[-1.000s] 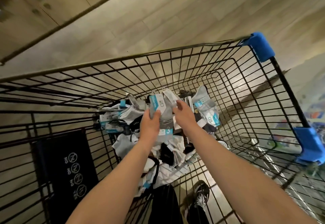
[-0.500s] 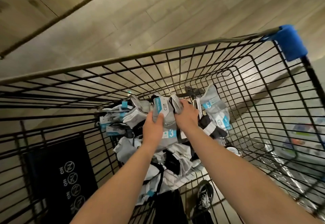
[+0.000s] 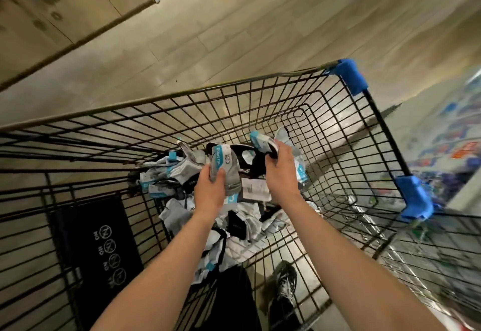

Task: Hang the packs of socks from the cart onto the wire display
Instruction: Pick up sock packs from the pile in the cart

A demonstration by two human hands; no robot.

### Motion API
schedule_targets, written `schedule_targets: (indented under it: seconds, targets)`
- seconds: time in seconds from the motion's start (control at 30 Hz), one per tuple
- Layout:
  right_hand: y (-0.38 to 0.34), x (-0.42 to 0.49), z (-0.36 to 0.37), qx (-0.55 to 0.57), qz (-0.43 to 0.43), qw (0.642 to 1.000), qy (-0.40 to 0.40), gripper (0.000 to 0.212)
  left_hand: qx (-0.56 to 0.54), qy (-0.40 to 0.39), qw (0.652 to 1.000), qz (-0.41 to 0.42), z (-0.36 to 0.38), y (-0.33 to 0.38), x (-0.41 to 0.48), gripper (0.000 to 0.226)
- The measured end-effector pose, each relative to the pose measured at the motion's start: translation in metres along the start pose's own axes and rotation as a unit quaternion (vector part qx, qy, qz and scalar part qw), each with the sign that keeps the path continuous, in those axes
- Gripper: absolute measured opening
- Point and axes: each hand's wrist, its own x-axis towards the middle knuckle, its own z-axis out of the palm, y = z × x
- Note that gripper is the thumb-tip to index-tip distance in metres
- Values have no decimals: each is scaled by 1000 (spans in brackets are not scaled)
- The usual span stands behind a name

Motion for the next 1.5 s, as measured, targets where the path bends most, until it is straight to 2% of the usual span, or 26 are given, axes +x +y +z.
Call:
schedule_targets:
  seconds: [0.17,0.3,0.4,0.53,0.6,0.77,0.87,0.97,1.1,1.2,1.5]
  targets:
    - [-33,-35,-40,68,57,996,-10,39,-28,-26,999,33,-4,25,-37,22]
    - [-47,-56,-70,191,129,973,-27,16,-6,-55,996,65,0,49,-69,21]
    - [-51,-73,-96,183,105,977,-36,5,10,-79,991,104,5,63,-95,20]
    - [-58,-98,-135,206,92,974,-24,26,-6,-101,984,143,11,89,-133,14]
    - [-60,-110,-155,226,81,971,-6,18,14,-101,979,177,14,104,-153,14]
    - [-62,-155,-209,198,30,974,101,4,79,-90,956,268,36,138,-204,13]
    - [-49,-183,-246,167,-12,974,152,21,107,-104,937,316,61,149,-241,23]
    - [-33,-224,-289,168,-34,965,200,28,122,-130,918,354,94,152,-293,22]
    - [1,-283,-345,221,-33,936,273,35,117,-188,887,406,138,141,-365,19]
    - [27,-323,-383,258,-53,905,333,22,128,-219,856,450,165,129,-410,14]
    - [55,-403,-490,205,-90,841,494,16,107,-308,791,518,245,157,-509,18]
